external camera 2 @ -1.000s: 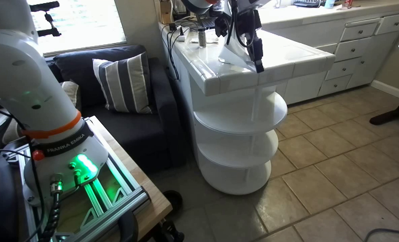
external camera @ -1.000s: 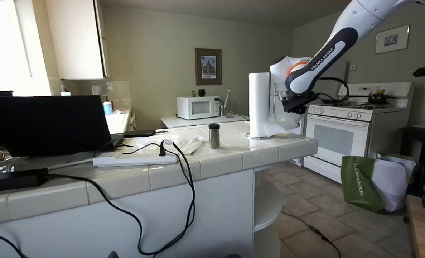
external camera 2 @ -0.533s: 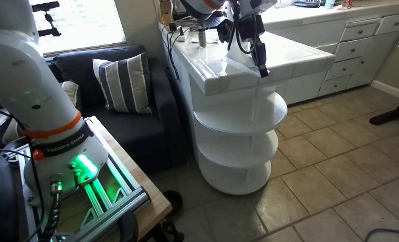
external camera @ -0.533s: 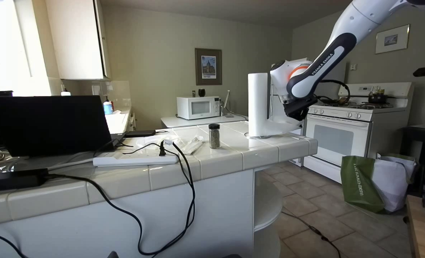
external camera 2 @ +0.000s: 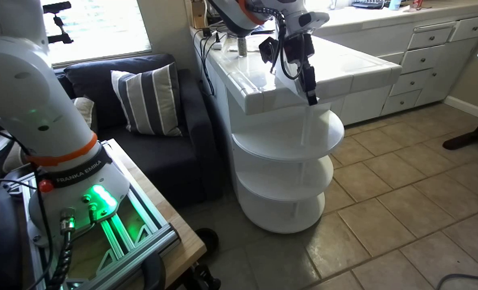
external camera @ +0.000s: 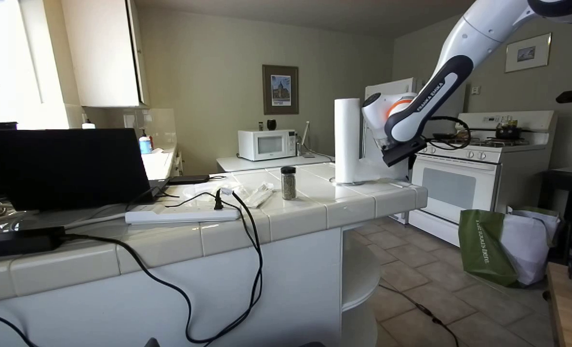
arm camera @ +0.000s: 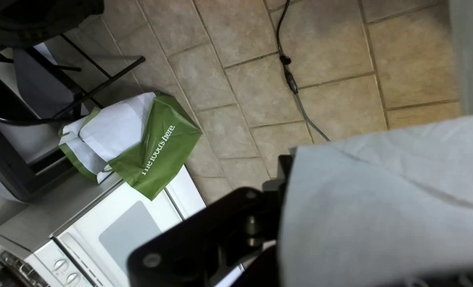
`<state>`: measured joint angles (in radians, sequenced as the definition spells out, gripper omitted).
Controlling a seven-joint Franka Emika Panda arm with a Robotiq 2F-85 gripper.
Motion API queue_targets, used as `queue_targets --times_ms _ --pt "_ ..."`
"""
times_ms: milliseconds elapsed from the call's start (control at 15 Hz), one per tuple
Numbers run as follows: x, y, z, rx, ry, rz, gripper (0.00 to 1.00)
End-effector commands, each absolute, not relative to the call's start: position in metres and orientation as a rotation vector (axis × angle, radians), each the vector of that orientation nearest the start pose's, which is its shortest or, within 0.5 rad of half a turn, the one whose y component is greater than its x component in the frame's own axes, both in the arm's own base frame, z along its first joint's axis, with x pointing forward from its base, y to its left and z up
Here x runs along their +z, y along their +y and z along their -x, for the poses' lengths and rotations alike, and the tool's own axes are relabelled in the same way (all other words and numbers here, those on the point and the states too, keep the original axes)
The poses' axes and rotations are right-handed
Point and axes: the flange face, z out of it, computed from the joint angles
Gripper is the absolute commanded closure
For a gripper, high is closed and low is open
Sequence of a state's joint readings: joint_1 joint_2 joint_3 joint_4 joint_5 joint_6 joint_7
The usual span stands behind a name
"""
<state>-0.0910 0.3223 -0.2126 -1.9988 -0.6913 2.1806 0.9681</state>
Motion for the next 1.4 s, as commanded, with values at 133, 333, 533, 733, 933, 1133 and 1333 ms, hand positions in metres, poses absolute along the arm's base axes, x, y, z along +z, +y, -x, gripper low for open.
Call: queue_targets --times_ms 133,333,533,733,933,1133,1333 --pt "0.279 -0.198 -0.559 0.060 -1.005 -2.289 1.00" --pt "0.274 -0.200 -0.557 0.050 -1.006 -2.281 1.00" --pt "0.268 -0.203 -0.552 0.029 -1.001 -2.271 1.00" --pt "0.260 -0.208 -0.547 0.009 -0.996 -2.256 1.00" --pt "0.250 -0.209 -0.543 -0.016 -0.988 -2.248 1.00" --pt "0.245 -0.209 -0.542 -0.028 -0.981 -2.245 1.00" --pt "0.242 -0.209 -0.542 -0.033 -0.971 -2.239 1.00"
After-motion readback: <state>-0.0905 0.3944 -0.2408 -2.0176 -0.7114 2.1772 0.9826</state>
